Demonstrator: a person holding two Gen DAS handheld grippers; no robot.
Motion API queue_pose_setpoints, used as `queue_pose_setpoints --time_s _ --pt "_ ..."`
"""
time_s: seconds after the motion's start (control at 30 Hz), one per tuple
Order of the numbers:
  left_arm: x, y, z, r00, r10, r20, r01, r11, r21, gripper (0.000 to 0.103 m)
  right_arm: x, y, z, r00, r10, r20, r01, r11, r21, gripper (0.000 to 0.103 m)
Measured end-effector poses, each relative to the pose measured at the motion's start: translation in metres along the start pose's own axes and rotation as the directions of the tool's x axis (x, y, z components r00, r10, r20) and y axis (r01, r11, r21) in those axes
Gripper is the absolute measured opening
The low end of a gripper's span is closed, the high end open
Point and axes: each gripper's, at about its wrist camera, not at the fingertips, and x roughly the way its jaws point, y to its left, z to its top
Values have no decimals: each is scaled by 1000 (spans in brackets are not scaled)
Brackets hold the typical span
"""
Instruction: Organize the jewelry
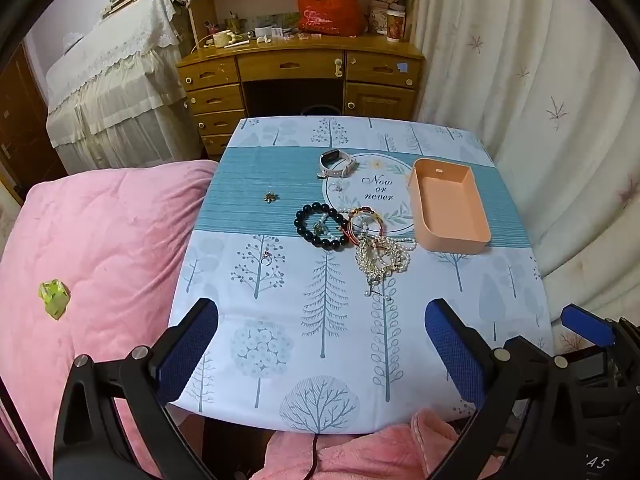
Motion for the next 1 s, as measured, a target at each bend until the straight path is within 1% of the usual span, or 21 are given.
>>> queue_pose_setpoints --time_s 0.23,0.33,0.5,0.57,1.0 --pt "0 -1 -8 1000 2 -9 -2 1000 5 102 1 1 -1 1000 1 -13 -1 1000 5 90" --pt "1 6 -7 1000 -11 -16 11 1000 -3 102 4 -2 -4 1000 -3 -17 3 1000 6 90" --pt "4 5 -7 1000 -11 -21 12 1000 1 102 6 -6 -1 1000 -3 -15 3 1000 15 90" --pt "5 5 -7 1000 -12 -22 12 1000 2 102 4 1 -2 1000 -11 -15 11 1000 0 90" --pt "6 4 -7 999 -13 -34 13 1000 3 102 4 -2 -2 1000 -16 -25 17 1000 5 90"
